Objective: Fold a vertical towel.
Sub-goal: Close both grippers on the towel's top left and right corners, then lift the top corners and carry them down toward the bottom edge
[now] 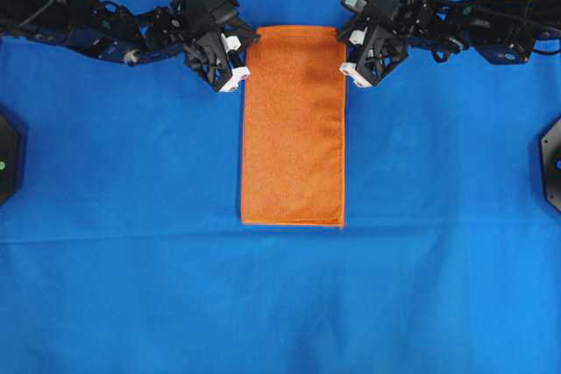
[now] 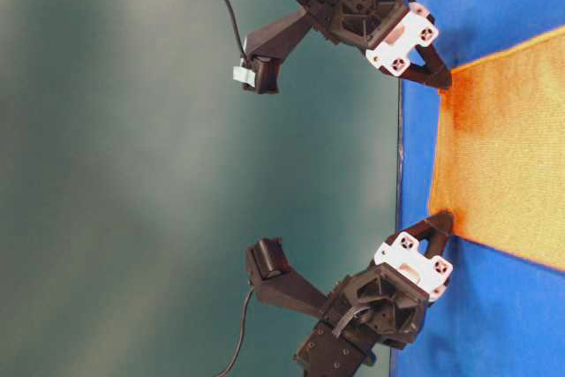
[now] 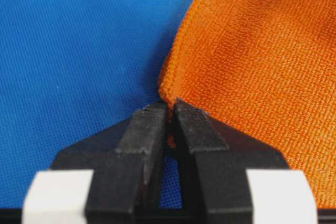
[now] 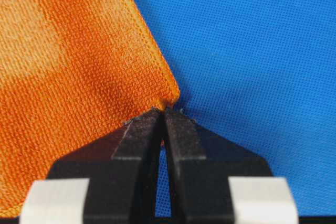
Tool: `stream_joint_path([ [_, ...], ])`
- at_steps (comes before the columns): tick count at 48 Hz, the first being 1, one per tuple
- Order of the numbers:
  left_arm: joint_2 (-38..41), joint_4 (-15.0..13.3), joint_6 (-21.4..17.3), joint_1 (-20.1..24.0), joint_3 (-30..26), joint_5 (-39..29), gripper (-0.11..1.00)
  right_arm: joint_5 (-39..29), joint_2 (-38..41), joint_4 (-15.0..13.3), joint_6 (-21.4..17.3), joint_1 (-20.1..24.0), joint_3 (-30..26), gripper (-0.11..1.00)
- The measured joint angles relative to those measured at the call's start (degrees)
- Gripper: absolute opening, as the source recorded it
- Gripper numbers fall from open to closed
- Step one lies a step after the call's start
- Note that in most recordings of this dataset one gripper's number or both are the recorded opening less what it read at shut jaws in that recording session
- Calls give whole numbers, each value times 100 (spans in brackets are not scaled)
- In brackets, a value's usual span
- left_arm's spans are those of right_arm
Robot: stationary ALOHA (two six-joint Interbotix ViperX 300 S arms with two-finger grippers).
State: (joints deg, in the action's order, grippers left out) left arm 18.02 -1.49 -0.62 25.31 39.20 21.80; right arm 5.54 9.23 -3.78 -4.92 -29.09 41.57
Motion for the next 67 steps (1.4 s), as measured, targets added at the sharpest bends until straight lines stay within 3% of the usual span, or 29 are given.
stream_joint_path([
  [15, 0, 0, -193, 229, -308, 0, 3, -18, -88, -18, 202, -396, -141, 2],
  [27, -53, 9, -202, 281, -308, -97, 3, -18, -105, -18, 220, -422, -176, 2],
  [40, -817, 0, -387, 123, -176, -448, 3, -141, -765, -18, 202, -369, -105, 2],
  [54, -1705, 0, -668, -176, 79, -809, 3, -527, -1679, -18, 185, -26, 79, 2],
  [67, -2259, 0, -729, -879, 466, -932, 3, -659, -2268, 0, 149, 765, 536, 2],
])
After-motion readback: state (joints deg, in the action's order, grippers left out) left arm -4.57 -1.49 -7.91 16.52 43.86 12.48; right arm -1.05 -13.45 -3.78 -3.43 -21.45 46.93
